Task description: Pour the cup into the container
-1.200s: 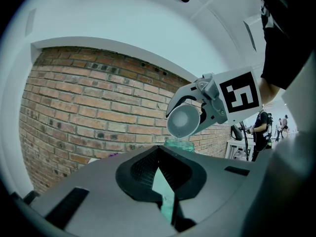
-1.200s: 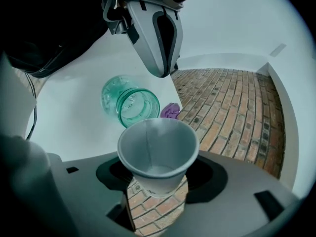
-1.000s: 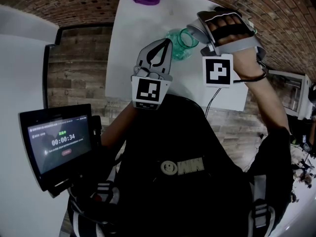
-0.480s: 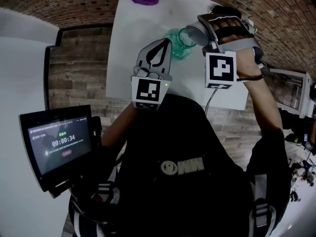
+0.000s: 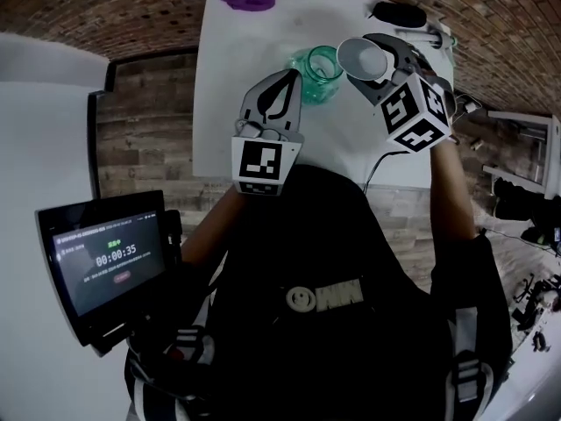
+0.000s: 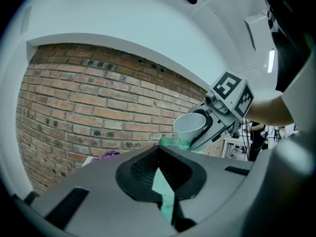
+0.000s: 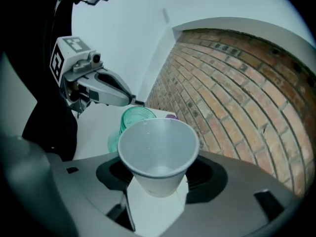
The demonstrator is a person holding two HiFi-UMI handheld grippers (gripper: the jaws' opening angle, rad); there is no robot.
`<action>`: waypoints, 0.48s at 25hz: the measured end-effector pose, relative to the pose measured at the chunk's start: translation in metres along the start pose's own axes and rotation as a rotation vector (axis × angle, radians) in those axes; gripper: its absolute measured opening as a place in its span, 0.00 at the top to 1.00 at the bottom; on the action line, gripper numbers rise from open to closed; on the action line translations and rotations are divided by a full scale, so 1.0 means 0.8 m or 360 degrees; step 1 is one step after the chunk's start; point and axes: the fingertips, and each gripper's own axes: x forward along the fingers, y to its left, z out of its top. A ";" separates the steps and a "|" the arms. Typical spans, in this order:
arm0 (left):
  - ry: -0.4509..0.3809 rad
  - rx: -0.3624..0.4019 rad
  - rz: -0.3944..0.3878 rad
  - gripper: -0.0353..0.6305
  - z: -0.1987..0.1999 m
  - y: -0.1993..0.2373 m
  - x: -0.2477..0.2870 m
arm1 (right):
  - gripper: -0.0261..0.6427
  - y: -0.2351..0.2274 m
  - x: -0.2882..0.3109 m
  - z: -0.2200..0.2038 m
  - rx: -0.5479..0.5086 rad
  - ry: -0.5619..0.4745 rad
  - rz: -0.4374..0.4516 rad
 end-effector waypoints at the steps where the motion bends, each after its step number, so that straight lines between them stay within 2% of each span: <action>1: 0.0014 0.0025 -0.0009 0.95 0.000 -0.002 0.001 | 0.54 0.002 0.000 -0.002 0.0083 -0.0049 0.0010; 8: 0.0023 0.0032 -0.0060 0.95 0.000 -0.017 0.004 | 0.53 0.015 0.009 -0.025 0.0589 -0.0398 0.0074; 12: 0.0036 0.0053 -0.0068 0.95 -0.001 -0.021 0.005 | 0.53 0.024 0.028 -0.057 0.0817 -0.0571 0.0030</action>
